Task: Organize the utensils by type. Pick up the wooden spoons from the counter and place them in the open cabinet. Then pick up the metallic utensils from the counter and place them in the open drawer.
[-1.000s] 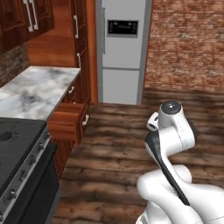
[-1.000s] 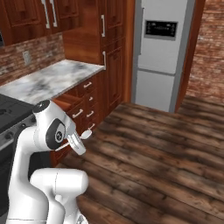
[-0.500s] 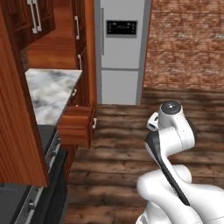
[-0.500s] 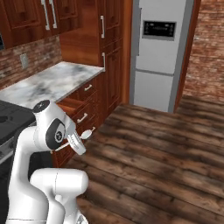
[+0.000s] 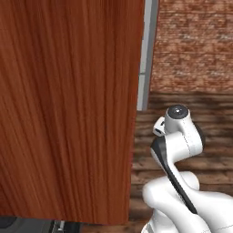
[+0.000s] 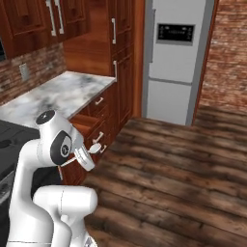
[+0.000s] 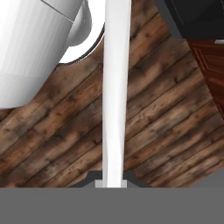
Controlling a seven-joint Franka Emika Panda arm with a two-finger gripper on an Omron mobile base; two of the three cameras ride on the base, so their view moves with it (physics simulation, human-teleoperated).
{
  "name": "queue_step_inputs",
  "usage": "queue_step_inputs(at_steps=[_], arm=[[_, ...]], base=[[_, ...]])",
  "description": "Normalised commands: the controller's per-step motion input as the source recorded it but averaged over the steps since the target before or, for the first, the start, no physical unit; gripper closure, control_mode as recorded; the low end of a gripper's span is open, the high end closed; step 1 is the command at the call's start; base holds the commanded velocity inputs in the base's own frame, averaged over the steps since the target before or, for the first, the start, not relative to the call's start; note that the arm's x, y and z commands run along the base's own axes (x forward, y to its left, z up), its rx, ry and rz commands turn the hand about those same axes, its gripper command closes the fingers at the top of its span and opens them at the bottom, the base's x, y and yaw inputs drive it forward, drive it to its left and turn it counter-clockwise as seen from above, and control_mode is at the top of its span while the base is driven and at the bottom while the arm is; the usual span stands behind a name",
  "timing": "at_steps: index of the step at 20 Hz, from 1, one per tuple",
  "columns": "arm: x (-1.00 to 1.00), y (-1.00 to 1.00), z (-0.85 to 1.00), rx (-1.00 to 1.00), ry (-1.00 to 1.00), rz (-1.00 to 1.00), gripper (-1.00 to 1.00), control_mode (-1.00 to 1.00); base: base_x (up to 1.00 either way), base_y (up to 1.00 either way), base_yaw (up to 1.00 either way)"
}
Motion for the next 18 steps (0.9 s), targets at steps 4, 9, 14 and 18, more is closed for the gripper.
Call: queue_step_inputs(at_steps=[4,9,14,18], arm=[[0.0,0.0,0.0,0.0,0.0,0.0,1.0,1.0],[0.0,0.0,0.0,0.0,0.0,0.0,1.0,1.0],[0.0,0.0,0.0,0.0,0.0,0.0,1.0,1.0],[0.0,0.0,0.0,0.0,0.0,0.0,1.0,1.0]], base=[[0.48,0.46,-0.16],[0.5,0.43,-0.16],[0.52,0.36,-0.15],[0.5,0.29,-0.14]])
